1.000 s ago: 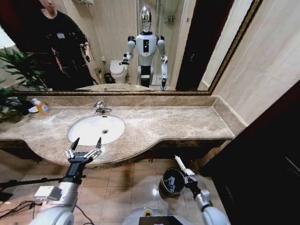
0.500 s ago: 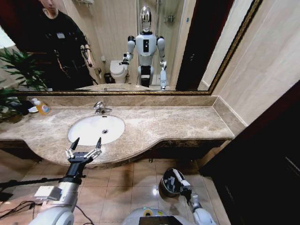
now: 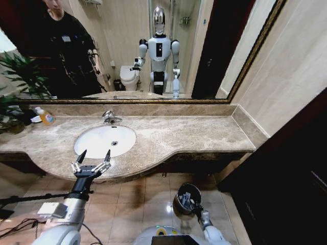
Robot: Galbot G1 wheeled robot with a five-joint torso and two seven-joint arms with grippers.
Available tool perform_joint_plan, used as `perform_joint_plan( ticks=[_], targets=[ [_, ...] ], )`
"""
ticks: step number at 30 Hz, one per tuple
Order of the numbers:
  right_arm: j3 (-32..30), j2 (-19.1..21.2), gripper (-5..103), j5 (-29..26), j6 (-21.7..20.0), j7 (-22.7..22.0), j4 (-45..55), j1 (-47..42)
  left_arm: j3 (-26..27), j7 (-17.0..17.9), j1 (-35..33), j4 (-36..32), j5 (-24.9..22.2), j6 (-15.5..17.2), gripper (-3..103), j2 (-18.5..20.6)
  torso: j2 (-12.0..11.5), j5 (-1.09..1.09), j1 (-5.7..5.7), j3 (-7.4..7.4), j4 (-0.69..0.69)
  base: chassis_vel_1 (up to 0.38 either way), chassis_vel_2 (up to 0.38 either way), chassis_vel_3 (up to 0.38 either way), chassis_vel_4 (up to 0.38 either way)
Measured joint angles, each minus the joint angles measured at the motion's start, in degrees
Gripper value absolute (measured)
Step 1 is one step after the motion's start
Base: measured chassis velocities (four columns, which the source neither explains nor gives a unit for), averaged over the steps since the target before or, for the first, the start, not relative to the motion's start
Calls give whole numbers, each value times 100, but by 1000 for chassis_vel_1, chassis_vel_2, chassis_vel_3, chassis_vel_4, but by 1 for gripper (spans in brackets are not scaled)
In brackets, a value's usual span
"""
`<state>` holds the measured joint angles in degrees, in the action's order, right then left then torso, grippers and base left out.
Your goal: Pick up the trash from the sink and place it in the trash bin.
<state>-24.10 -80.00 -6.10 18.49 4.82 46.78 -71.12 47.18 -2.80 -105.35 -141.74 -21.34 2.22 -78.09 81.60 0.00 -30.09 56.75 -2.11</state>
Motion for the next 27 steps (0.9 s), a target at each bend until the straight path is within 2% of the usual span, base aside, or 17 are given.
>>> perform_joint_plan(
  ticks=[1, 2, 5, 6, 9, 11, 12, 13, 15, 16, 19, 27],
  targets=[
    [-4, 18, 43, 2, 12, -35, 19, -19, 0, 0, 0, 0, 0, 0, 100, 0, 0, 0, 0, 0, 0, 0, 0, 0, 0],
    [-4, 18, 43, 2, 12, -35, 19, -19, 0, 0, 0, 0, 0, 0, 100, 0, 0, 0, 0, 0, 0, 0, 0, 0, 0],
    [-13, 79, 60, 1, 48, -88, 80, -65, 0, 0, 0, 0, 0, 0, 100, 0, 0, 0, 0, 0, 0, 0, 0, 0, 0],
    [-13, 79, 60, 1, 48, -88, 80, -65, 0, 0, 0, 0, 0, 0, 100, 0, 0, 0, 0, 0, 0, 0, 0, 0, 0],
    [-15, 136, 76, -11, 66, -106, 154, -117, 0, 0, 0, 0, 0, 0, 100, 0, 0, 0, 0, 0, 0, 0, 0, 0, 0],
    [-17, 146, 76, -15, 70, -109, 173, -130, 0, 0, 0, 0, 0, 0, 100, 0, 0, 0, 0, 0, 0, 0, 0, 0, 0],
    [-18, 156, 86, -22, 73, -111, 194, -147, 0, 0, 0, 0, 0, 0, 100, 0, 0, 0, 0, 0, 0, 0, 0, 0, 0],
    [-18, 157, 91, -25, 73, -112, 207, -158, 0, 0, 0, 0, 0, 0, 100, 0, 0, 0, 0, 0, 0, 0, 0, 0, 0],
    [-18, 157, 91, -28, 75, -113, 217, -169, 0, 0, 0, 0, 0, 0, 100, 0, 0, 1, 0, 0, 0, 0, 0, 0, 0],
    [-18, 157, 96, -29, 78, -114, 227, -181, 0, 0, 0, 0, 0, 0, 100, 0, 0, 0, 0, 0, 0, 0, 0, 0, 0],
    [-17, 149, 100, -29, 80, -115, 245, -198, 0, 0, 0, 0, 0, 0, 100, 0, 0, 0, 0, 0, 0, 0, 0, 0, 0],
    [-12, 115, 100, -29, 80, -120, 299, -210, 0, 0, 0, 0, 0, 0, 100, 0, 0, 0, 0, 0, 0, 0, 0, 0, 0]
  ],
)
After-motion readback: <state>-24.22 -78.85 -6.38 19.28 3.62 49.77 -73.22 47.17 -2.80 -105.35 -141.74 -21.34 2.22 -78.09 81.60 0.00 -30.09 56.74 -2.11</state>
